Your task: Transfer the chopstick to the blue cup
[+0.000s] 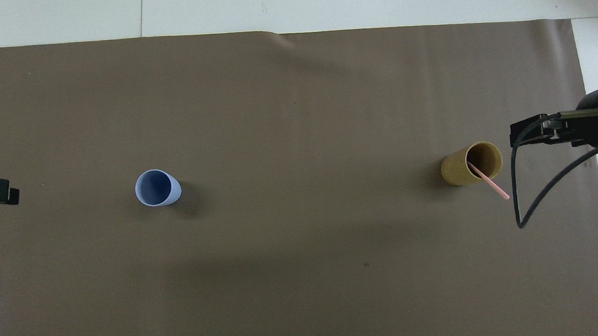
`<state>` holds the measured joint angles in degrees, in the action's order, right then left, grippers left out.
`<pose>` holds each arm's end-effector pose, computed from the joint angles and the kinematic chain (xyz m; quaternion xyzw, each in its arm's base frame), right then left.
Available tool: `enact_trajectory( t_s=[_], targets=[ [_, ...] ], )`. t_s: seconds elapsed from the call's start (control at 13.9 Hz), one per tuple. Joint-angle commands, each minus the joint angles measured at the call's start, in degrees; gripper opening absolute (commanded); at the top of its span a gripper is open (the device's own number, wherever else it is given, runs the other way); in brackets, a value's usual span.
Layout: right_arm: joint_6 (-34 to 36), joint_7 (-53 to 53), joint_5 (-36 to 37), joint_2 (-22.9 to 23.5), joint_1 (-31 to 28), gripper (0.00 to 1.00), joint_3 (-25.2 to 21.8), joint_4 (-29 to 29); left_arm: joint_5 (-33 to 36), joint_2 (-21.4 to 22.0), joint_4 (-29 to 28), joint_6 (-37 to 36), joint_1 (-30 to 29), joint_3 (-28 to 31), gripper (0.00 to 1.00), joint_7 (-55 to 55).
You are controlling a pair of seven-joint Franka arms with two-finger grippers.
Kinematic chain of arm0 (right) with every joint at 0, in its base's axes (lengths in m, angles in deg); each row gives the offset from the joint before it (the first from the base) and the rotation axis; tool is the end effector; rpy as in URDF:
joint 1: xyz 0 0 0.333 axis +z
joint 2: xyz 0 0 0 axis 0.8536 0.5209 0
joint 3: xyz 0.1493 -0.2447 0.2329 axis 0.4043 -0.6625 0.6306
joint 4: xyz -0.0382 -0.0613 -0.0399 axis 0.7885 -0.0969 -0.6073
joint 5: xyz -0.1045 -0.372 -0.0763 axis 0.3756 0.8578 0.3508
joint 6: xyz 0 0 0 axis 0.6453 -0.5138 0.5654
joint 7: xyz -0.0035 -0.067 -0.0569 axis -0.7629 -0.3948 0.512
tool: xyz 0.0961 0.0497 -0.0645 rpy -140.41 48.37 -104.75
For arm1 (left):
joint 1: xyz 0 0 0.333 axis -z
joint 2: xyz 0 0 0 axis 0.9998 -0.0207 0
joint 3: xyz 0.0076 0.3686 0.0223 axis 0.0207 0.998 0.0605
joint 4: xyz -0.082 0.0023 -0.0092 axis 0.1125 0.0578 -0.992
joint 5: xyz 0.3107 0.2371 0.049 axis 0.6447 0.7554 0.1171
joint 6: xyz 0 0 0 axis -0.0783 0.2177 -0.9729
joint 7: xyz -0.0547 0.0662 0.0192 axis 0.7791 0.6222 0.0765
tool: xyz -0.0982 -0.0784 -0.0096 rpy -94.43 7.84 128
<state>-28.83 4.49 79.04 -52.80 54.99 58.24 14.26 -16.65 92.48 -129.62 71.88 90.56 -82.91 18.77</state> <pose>0.5470 0.0280 0.6558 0.9992 -0.0346 0.0121 0.0137 0.5038 -0.0142 0.7006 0.9994 -0.0265 -0.0123 0.0207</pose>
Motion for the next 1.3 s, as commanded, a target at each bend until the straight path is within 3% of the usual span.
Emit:
enact_trajectory(
  t_s=[0.0,1.23],
  targets=[
    [0.6,-0.5,-0.2,0.3,-0.8,1.00,0.5,-0.7,-0.3,1.4,-1.5,-0.1,-0.9,-0.6,1.00,-0.6],
    [0.6,-0.4,-0.2,0.3,-0.8,1.00,0.5,-0.7,-0.8,1.2,-2.4,0.8,-0.3,-1.1,1.00,-1.3]
  ],
)
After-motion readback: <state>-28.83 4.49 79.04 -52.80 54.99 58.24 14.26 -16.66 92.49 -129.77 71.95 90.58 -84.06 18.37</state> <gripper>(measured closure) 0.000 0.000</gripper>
